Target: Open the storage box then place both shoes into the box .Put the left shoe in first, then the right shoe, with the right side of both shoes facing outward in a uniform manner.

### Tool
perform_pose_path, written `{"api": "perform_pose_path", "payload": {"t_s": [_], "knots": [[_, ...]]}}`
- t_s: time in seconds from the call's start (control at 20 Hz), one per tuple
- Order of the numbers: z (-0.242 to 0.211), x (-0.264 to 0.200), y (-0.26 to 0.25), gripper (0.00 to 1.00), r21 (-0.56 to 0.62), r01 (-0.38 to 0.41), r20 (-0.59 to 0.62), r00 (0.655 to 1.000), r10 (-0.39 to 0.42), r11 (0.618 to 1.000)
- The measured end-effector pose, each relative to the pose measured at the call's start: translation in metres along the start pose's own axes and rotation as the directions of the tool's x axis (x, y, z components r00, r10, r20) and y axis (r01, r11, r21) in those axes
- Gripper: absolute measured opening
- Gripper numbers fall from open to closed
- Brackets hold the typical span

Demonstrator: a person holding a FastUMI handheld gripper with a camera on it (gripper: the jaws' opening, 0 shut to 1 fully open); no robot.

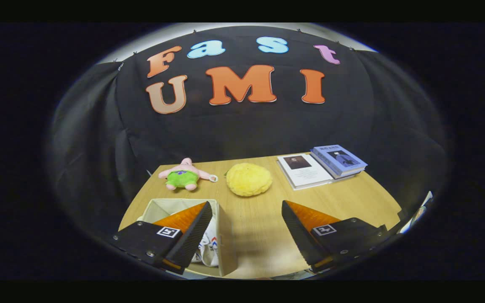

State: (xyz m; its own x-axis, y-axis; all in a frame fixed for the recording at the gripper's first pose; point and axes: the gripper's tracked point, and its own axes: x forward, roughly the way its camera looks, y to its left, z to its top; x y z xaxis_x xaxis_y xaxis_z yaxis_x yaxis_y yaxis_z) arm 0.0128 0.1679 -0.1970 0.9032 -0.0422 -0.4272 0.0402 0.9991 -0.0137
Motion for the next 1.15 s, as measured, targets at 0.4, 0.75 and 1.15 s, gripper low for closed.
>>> {"api": "perform_pose_path", "payload": {"t_s": [0.4,0.75,1.15], "knots": [[0.061,-0.022,-0.061,0.98,-0.037,0.058,0.136,0.989,-0.052,0.998],[0.095,-0.055,-0.085,0.98,0.011,0.073,0.231,0.970,-0.074,0.997],[0.104,-0.072,-0.115,0.98,0.042,0.118,0.295,0.947,-0.125,0.992]]}}
